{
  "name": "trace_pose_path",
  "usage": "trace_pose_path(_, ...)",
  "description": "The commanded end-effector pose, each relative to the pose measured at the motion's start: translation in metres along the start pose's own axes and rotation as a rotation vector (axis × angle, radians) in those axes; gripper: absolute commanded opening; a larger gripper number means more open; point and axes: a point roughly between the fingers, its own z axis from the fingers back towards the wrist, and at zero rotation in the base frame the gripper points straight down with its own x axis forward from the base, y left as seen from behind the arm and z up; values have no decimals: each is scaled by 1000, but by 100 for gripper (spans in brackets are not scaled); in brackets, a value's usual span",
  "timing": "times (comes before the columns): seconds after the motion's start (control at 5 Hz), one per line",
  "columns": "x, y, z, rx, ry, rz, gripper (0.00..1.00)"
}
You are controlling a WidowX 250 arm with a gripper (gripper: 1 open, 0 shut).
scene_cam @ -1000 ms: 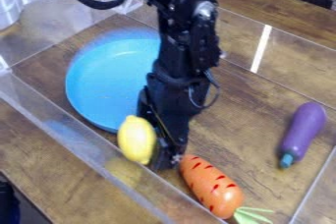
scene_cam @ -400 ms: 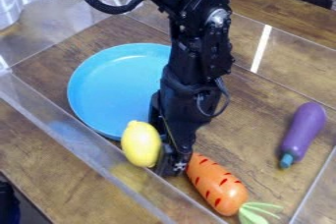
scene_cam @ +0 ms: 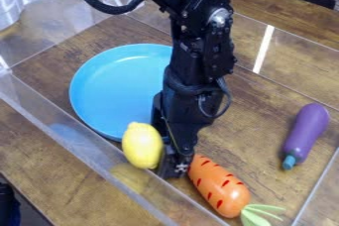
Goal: Move the carrot to the left side
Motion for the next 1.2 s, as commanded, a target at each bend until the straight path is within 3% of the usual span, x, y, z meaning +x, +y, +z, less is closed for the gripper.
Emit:
trace_pose_path(0.0,6,-9,2,-7,-16,-29,100)
trace_pose_path(0.4,10,8,1,-15,-22,-71,100)
trace_pose_path(0.8,0,23,-2,-23,-32,-129,100)
trace_pose_path(1.0,7,15,-2,-25,-37,-163,100)
